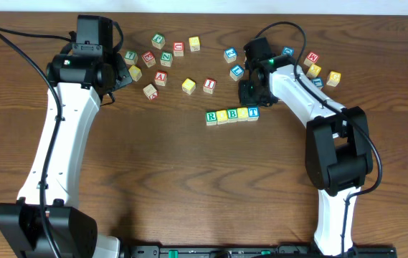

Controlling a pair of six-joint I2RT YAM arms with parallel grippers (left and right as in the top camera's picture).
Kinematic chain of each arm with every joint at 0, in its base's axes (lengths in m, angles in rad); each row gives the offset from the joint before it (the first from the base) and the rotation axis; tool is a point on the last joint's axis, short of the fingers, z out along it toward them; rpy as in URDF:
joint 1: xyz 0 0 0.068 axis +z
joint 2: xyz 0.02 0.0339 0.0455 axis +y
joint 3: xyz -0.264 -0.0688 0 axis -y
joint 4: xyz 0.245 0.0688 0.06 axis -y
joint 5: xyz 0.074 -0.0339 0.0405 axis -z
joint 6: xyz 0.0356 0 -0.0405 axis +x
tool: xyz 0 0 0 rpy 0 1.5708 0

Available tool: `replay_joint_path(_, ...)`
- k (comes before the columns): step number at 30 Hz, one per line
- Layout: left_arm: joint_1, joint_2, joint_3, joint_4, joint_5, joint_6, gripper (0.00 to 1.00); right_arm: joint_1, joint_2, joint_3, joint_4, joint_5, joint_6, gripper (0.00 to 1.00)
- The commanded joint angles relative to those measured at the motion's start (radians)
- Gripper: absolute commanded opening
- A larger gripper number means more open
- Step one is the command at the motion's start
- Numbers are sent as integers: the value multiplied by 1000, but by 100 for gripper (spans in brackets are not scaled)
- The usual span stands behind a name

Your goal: Spell out ROBOT

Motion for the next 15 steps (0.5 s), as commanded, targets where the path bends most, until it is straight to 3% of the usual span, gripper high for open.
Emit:
replay_joint_path(1, -1, 10, -6, 2, -6, -12, 23, -16, -15, 47, -10, -7, -13, 9)
replay_joint_path(15, -24, 10, -36, -16, 3, -13, 23, -66, -27, 124, -245, -4, -24, 11)
